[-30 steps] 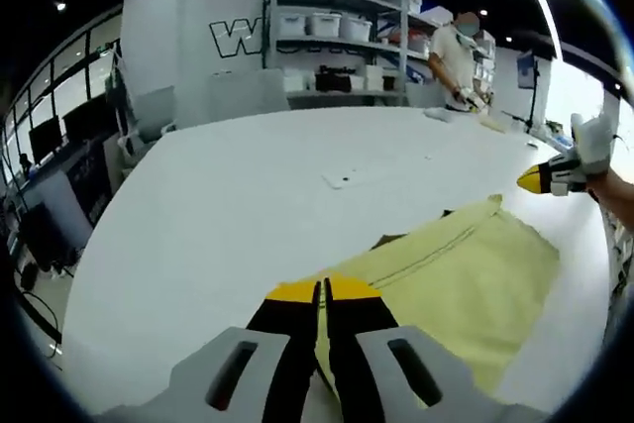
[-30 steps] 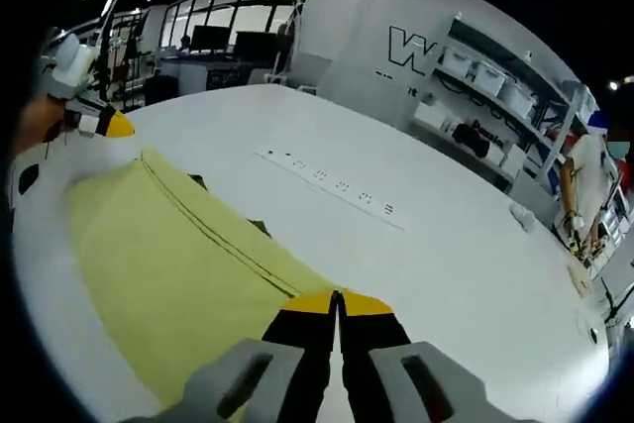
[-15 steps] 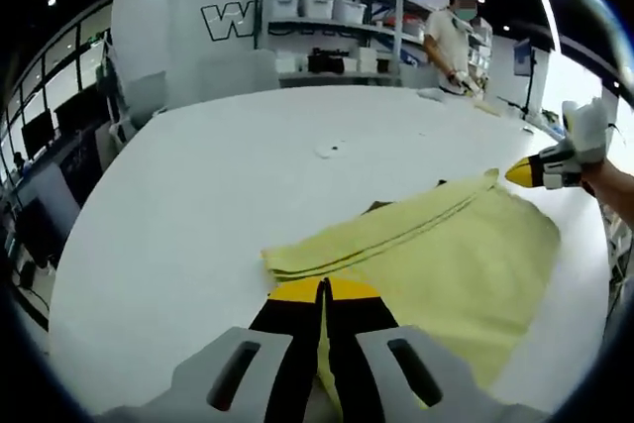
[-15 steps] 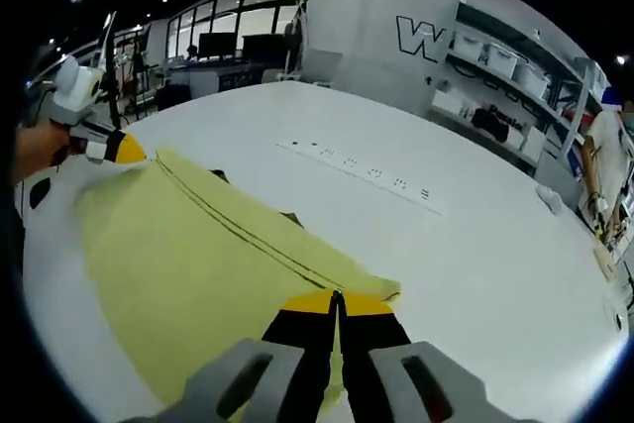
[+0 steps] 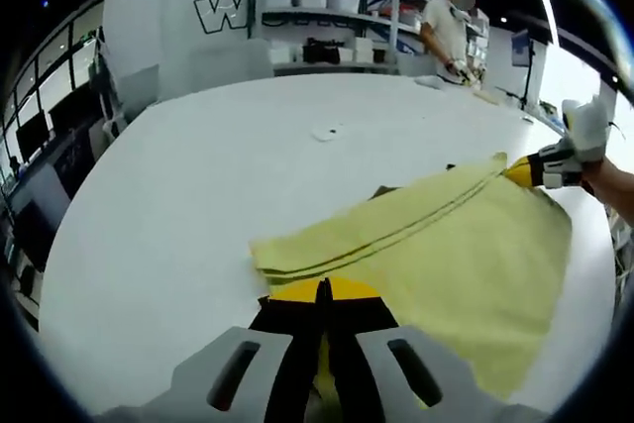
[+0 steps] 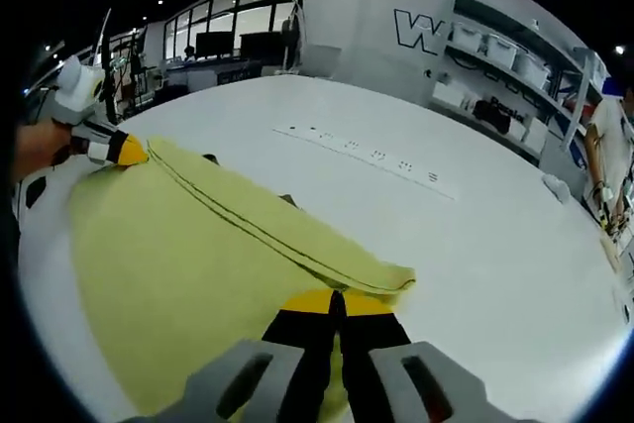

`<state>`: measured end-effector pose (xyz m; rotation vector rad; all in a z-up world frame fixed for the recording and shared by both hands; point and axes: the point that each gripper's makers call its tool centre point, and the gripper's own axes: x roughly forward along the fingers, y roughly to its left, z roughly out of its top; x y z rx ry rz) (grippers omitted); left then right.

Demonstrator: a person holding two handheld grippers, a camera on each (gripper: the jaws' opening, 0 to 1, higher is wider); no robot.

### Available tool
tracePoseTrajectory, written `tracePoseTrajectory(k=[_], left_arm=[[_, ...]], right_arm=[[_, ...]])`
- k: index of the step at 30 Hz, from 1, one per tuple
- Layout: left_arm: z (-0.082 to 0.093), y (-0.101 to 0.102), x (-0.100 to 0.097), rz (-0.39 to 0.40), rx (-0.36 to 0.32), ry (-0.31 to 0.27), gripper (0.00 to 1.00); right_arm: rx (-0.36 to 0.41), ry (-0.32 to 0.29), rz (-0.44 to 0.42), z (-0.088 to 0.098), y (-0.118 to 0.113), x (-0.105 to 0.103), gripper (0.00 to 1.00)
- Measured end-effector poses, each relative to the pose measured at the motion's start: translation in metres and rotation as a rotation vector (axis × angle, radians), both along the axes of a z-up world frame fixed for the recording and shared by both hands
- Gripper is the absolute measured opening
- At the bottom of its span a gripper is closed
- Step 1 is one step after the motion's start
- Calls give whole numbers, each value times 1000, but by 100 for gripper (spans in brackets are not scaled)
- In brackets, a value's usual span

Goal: Fold the garment on the visible template until the final outline fits inside the template.

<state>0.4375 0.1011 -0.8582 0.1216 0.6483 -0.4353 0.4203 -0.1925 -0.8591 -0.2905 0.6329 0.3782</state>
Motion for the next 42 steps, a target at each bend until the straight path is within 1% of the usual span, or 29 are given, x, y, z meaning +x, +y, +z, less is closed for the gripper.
tracePoseTrajectory(k=[5, 8, 10, 11, 13, 15, 17, 21, 22, 23, 24, 25, 26, 27, 29, 32, 33, 35, 37, 38, 39, 40, 42], left_arm=[[0, -4, 14, 11, -19, -8, 0], [2, -5, 24, 9, -22, -20, 0], [4, -5, 30, 15, -25, -28, 0], [6, -5, 38, 19, -25, -39, 0], [6, -4, 41, 21, -23, -42, 0], [7, -3, 50, 33, -21, -57, 0], [5, -3, 53, 39, -19, -53, 0], [6, -1, 54, 45, -11, -70, 0], [8, 1, 54, 54, -1, -84, 0], [16, 6, 58, 69, 20, -136, 0], [27, 6, 62, 65, 24, -207, 0], [23, 4, 61, 60, 12, -165, 0], [21, 2, 58, 58, -5, -135, 0], [21, 4, 58, 64, -1, -133, 0], [23, 5, 57, 64, 12, -145, 0], [26, 5, 51, 63, 15, -146, 0], [38, 5, 52, 65, 17, -204, 0], [45, 0, 48, 60, -16, -209, 0], [49, -4, 47, 46, -12, -223, 0], [50, -8, 47, 31, -13, -223, 0], [49, -13, 45, 16, -44, -206, 0], [49, -16, 44, 14, -59, -198, 0], [47, -21, 39, -9, -52, -192, 0]], right_arm=[[-1, -8, 7, -3, -2, 9, 0], [8, -35, 2, 2, -2, 17, 0], [7, -43, 0, 3, -2, 22, 0], [4, -52, -2, 5, -4, 29, 0], [6, -58, -8, 7, -5, 33, 0], [7, -66, -13, 9, -8, 41, 0], [0, -63, -16, 6, -11, 45, 0], [-1, -60, -26, 2, -15, 45, 0], [-2, -55, -27, 1, -15, 45, 0], [-5, -55, -29, 0, -16, 44, 0], [-4, -50, -31, -2, -16, 43, 0], [-3, -46, -31, -2, -16, 42, 0], [-4, -46, -31, -2, -15, 42, 0], [-7, -48, -30, -1, -15, 41, 0], [-9, -59, -23, 3, -12, 41, 0], [-14, -72, -21, 8, -12, 43, 0], [-13, -82, -22, 12, -11, 43, 0], [13, -96, -6, 19, -4, 43, 0], [10, -106, 16, 22, 4, 43, 0], [6, -107, 24, 22, 7, 43, 0], [7, -108, 29, 22, 9, 43, 0], [12, -108, 40, 22, 14, 42, 0], [16, -102, 59, 20, 19, 41, 0]])
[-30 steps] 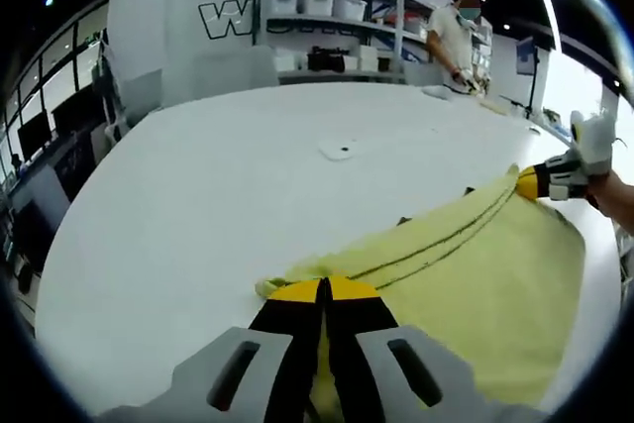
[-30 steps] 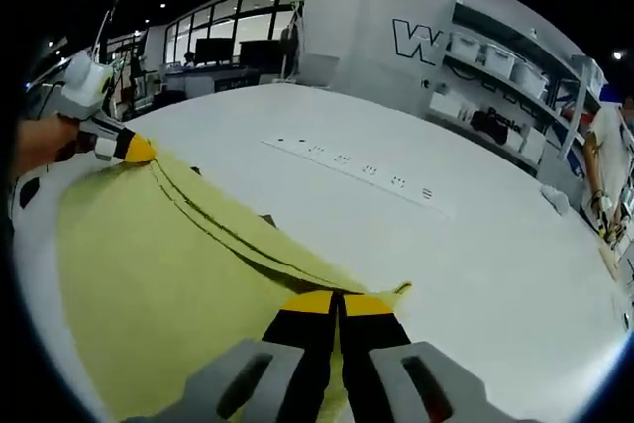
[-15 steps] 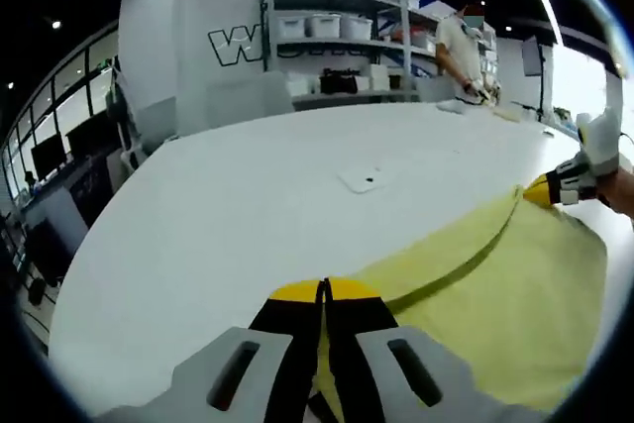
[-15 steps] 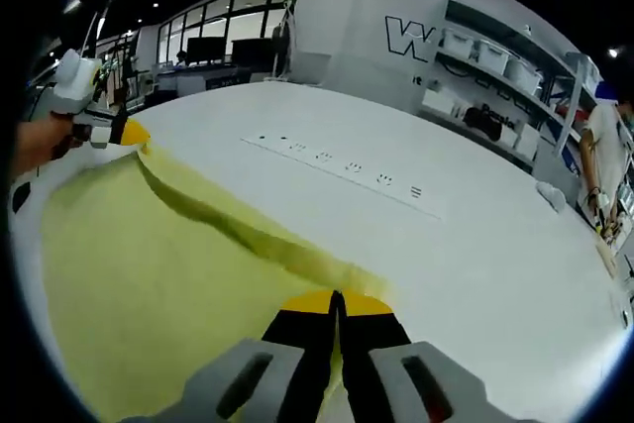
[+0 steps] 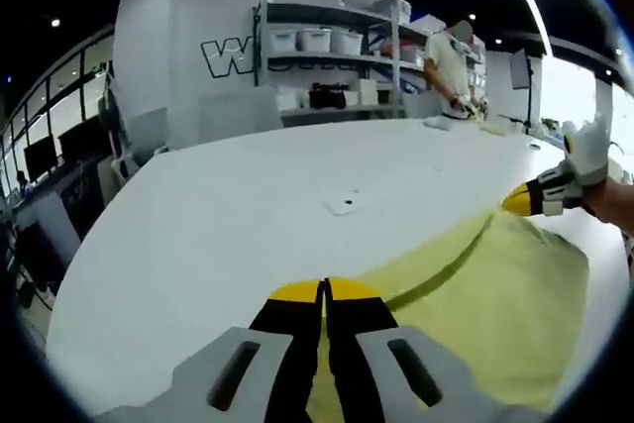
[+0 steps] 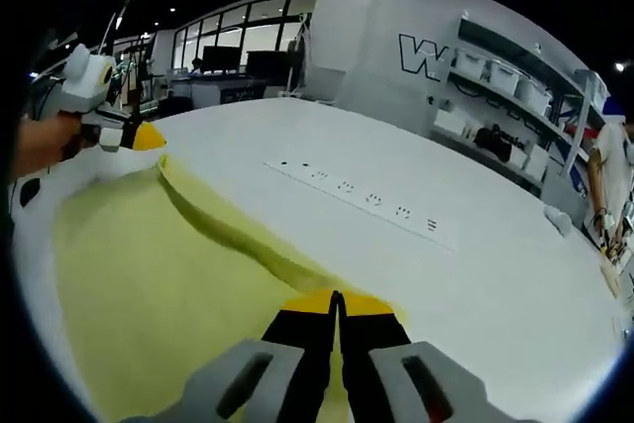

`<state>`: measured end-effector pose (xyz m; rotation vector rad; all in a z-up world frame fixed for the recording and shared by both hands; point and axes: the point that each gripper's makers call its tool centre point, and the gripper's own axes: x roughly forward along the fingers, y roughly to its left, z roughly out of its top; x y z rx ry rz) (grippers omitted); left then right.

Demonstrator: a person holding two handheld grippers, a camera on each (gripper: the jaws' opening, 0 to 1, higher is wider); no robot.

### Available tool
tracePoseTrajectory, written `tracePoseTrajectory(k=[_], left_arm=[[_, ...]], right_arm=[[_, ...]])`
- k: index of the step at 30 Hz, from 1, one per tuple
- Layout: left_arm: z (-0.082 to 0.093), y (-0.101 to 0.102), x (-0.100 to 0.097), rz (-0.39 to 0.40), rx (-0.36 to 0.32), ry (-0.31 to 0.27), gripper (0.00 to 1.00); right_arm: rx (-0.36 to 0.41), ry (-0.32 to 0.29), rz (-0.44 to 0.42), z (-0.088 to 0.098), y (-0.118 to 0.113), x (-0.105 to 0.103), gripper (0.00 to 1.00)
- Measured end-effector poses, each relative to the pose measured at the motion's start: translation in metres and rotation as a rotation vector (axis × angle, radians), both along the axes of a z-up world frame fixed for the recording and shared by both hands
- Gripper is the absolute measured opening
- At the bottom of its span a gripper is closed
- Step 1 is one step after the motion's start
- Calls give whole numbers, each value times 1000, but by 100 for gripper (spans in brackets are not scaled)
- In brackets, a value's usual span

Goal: Fold the garment on the visible template until the final outline fits inside the template.

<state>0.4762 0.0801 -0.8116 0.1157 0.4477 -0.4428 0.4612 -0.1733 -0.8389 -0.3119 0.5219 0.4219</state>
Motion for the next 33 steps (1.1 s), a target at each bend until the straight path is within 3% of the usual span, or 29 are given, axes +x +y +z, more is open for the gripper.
tracePoseTrajectory(k=[5, 10, 12, 14, 15, 17, 21, 23, 27, 33], left_arm=[[-13, -8, -9, -42, 35, 34, 0], [-7, -10, -17, -36, 13, 8, 0], [-19, -17, -20, -68, 24, 50, 0], [-24, -16, -19, -65, 33, 57, 0], [-33, -15, -16, -63, 35, 90, 0], [-38, -14, -10, -63, 45, 77, 0], [-38, -11, 0, -46, 48, 62, 0], [-34, -6, 7, -23, 67, 24, 0], [-47, -1, 5, -18, 98, 87, 0], [-40, -3, 4, -20, 88, 68, 0]], right_arm=[[-7, 10, 21, -4, 5, 0, 0], [0, 10, 29, -3, 10, -4, 0], [-4, 13, 43, -5, 13, -3, 0], [-5, 15, 44, -7, 14, -2, 0], [0, 22, 43, -10, 15, 0, 0], [-1, 26, 49, -14, 17, 0, 0], [-34, 31, 65, -22, 18, -1, 0], [-38, 25, 61, -26, 16, 1, 0], [-42, 21, 59, -25, 16, 3, 0], [-39, 31, 47, -21, 15, 0, 0]])
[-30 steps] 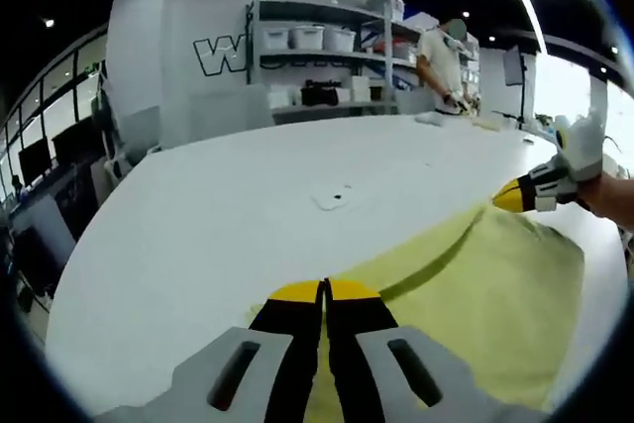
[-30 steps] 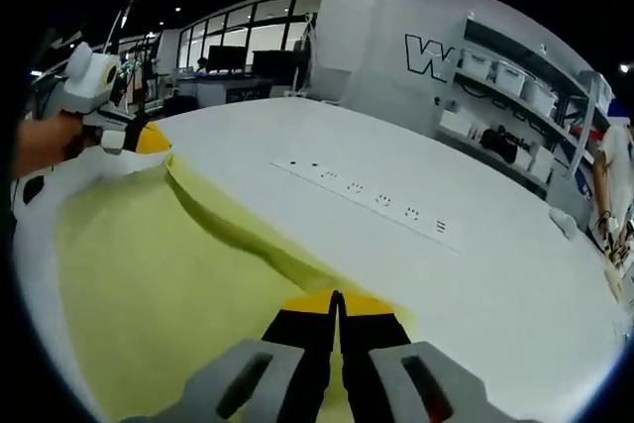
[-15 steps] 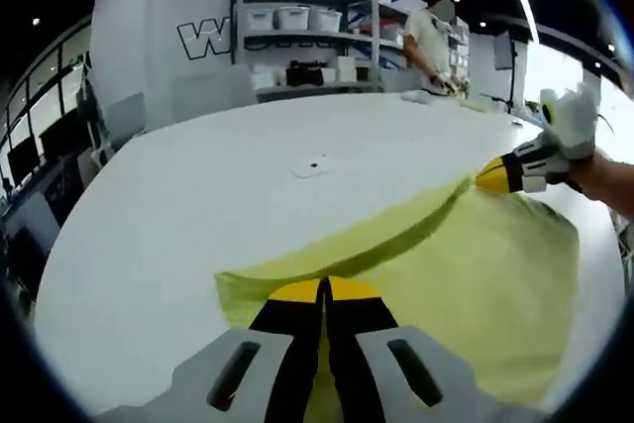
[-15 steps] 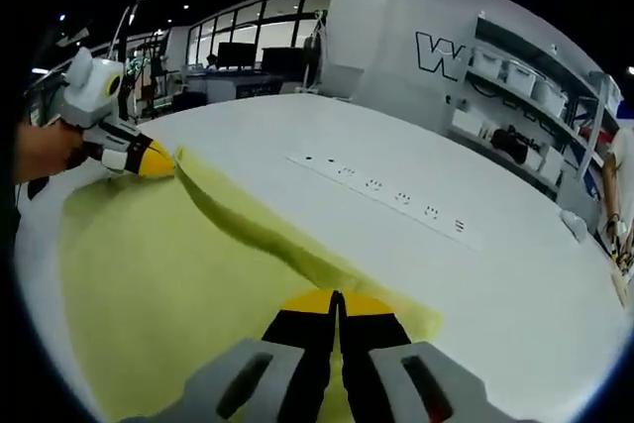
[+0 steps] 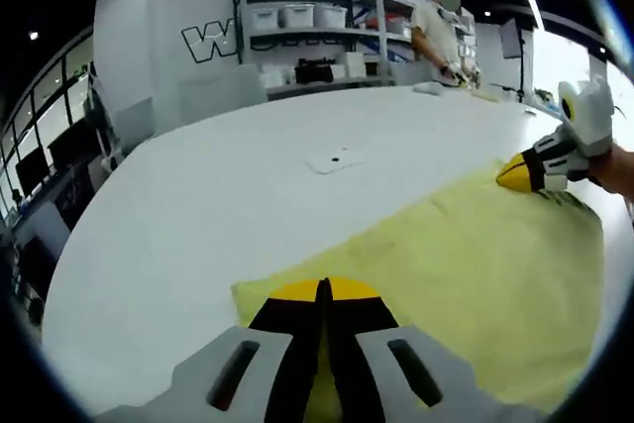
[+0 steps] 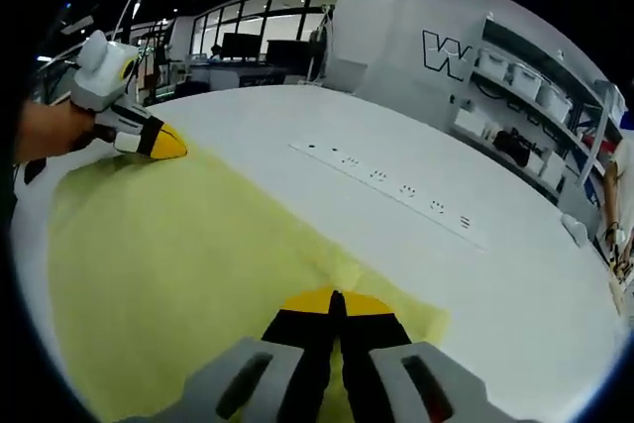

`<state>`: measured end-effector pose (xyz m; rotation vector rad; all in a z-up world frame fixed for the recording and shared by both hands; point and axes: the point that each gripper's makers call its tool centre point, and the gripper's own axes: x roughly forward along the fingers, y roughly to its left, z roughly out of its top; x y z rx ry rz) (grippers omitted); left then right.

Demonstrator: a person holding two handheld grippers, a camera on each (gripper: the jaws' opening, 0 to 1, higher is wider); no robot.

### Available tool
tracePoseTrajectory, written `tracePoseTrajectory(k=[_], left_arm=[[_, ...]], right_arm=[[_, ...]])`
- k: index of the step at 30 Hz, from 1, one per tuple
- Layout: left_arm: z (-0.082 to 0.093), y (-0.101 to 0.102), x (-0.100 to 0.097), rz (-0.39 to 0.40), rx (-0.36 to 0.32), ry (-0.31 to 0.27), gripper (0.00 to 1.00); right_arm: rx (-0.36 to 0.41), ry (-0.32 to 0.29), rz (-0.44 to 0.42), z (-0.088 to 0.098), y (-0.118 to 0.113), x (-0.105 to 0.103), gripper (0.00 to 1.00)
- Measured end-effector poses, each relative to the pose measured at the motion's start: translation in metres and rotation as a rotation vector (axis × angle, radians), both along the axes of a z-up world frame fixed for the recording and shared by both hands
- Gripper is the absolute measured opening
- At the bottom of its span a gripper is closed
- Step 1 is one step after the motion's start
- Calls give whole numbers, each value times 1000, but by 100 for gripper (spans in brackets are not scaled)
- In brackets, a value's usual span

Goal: Fold the garment on the visible template until the final outline fits inside the template.

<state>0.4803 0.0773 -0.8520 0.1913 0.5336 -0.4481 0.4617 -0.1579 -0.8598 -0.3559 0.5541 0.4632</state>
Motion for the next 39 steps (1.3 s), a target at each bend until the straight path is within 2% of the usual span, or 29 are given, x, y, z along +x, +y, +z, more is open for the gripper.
tracePoseTrajectory(k=[6, 11, 13, 15, 19, 21, 22, 25, 28, 39], left_arm=[[16, 1, -1, 3, -5, -34, 0], [25, 4, -5, 11, -18, -48, 3], [25, 4, -7, 17, -25, -45, 13], [27, 6, -8, 26, -27, -55, 31], [30, 4, -12, 38, -41, -55, 54], [31, 2, -13, 58, -88, -41, 73], [31, 5, -12, 76, -95, -28, 78], [34, 6, -13, 77, -103, -21, 82], [37, 5, -14, 74, -111, -19, 83], [63, -1, -32, 50, -123, -45, 82]], right_arm=[[1, -28, 0, 15, 0, -2, 1], [12, -43, -24, 24, -5, -4, 7], [16, -47, -31, 28, -7, -6, 11], [18, -58, -41, 32, -8, -8, 18], [35, -59, -66, 35, -11, -11, 29], [56, -58, -82, 36, -11, -12, 43], [82, -47, -99, 37, -10, -13, 50], [81, -61, -112, 42, -12, -15, 54], [92, -47, -113, 43, -10, -18, 56], [104, -72, -121, 67, -9, -34, 56]])
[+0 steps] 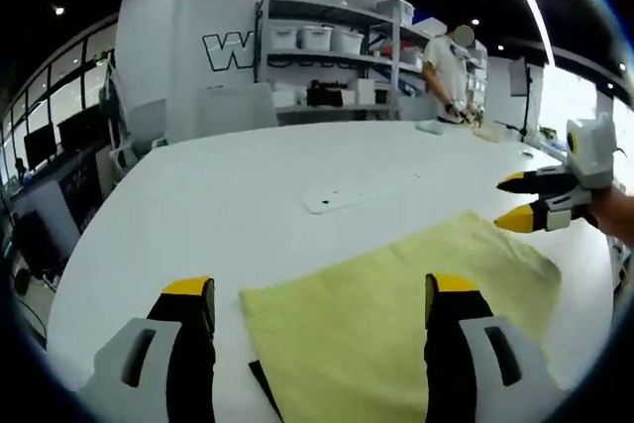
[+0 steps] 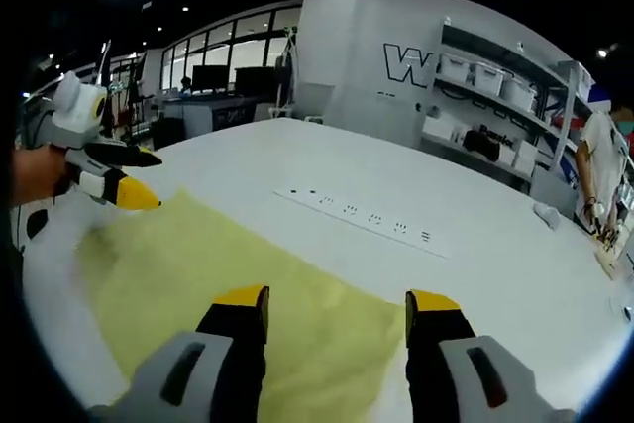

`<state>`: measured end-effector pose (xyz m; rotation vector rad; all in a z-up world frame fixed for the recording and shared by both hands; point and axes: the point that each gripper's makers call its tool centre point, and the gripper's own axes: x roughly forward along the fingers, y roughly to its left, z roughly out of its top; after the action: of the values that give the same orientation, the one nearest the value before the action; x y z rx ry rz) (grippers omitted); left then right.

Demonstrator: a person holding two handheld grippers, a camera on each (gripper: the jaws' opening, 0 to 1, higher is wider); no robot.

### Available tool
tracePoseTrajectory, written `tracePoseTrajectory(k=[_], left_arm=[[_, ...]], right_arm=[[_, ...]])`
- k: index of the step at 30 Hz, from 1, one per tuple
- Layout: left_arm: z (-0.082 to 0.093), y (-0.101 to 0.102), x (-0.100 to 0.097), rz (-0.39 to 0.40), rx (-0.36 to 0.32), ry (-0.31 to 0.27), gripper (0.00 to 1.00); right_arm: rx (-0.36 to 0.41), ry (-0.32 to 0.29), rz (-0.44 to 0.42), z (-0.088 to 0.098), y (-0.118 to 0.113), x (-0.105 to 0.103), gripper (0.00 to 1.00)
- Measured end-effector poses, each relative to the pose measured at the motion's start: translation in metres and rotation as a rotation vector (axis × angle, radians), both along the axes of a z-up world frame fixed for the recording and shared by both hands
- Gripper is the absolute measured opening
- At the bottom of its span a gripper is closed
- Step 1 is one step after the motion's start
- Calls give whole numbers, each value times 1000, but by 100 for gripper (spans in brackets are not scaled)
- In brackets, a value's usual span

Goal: Fold the garment on the visible template until the final outline fits inside the template.

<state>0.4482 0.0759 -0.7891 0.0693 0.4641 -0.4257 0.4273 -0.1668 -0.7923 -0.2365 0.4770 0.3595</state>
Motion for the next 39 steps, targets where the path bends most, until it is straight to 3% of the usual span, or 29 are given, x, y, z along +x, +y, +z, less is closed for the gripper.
tracePoseTrajectory(k=[12, 24, 34, 39], left_arm=[[26, 0, -40, -12, -17, -38, 79], [26, 18, -88, 16, -30, -28, 76], [8, 19, -135, 27, -33, 12, 73], [-9, 20, -155, 33, -29, 42, 72]], right_arm=[[-9, -18, -21, 16, -9, -42, 54], [-7, -14, -30, 20, -8, -86, 52], [-14, 9, -5, 9, 0, -126, 51], [-21, 49, 8, -6, 0, -146, 50]])
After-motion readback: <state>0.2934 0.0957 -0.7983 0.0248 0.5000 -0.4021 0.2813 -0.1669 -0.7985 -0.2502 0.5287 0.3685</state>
